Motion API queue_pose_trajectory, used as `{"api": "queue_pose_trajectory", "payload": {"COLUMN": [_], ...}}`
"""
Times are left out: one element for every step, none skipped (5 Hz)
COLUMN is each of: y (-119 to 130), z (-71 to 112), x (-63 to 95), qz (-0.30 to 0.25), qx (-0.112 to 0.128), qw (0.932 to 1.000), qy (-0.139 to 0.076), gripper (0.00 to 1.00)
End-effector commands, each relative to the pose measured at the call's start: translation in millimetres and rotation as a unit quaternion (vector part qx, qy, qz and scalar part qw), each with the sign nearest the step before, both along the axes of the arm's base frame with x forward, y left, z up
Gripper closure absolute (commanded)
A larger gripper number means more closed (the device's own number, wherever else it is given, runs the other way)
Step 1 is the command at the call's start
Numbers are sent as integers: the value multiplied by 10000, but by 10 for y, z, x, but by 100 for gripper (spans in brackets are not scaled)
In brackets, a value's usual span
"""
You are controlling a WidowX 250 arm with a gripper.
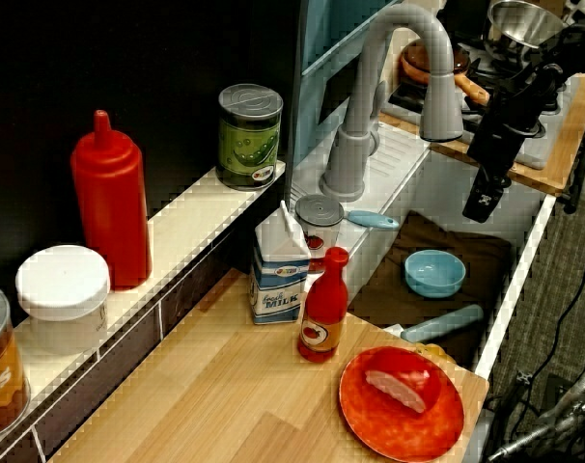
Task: Lift bowl
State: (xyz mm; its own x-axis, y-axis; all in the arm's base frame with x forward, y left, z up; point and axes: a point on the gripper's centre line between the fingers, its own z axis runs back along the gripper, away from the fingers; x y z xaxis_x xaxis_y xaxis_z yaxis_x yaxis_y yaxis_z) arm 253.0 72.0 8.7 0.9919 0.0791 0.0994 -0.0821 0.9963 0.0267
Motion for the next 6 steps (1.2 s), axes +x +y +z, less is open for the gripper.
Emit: {"api": "queue_pose_trajectory", "payload": {"y": [0,68,106,150,235,276], "z": [0,-233,-369,-438,-540,-601], "x": [0,41,75,92,89,53], "qz": [0,32,7,-73,-52,-16], "qx": [0,174,240,290,356,417], "qw": [10000,9997,9992,9987,9982,9981], "qy": [0,171,321,401,485,463], "gripper": [0,0,0,0,0,0]}}
